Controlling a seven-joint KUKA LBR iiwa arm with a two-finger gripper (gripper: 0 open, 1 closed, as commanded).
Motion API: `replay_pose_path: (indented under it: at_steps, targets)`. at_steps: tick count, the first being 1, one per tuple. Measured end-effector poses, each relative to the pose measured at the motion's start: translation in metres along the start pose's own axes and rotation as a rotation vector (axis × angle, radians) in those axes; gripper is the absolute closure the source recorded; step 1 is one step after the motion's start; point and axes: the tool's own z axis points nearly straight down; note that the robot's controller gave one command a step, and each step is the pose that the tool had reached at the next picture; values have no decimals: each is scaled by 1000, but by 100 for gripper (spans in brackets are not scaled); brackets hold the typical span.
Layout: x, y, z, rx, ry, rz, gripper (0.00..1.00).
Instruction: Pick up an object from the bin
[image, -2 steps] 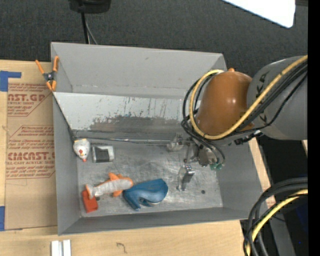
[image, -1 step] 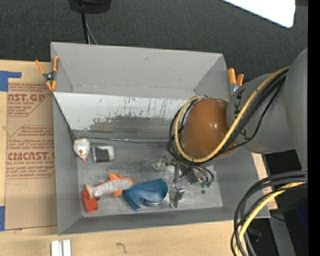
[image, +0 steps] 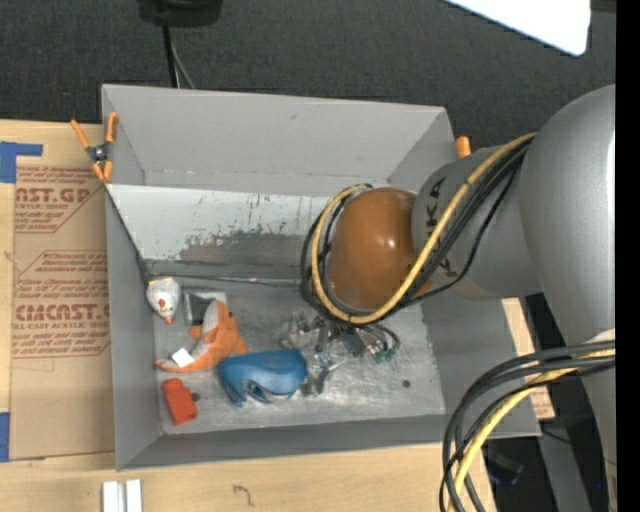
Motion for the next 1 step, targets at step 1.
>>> replay_pose_path:
  at_steps: [1]
  targets:
    - [0, 0, 0, 0, 0, 0, 100]
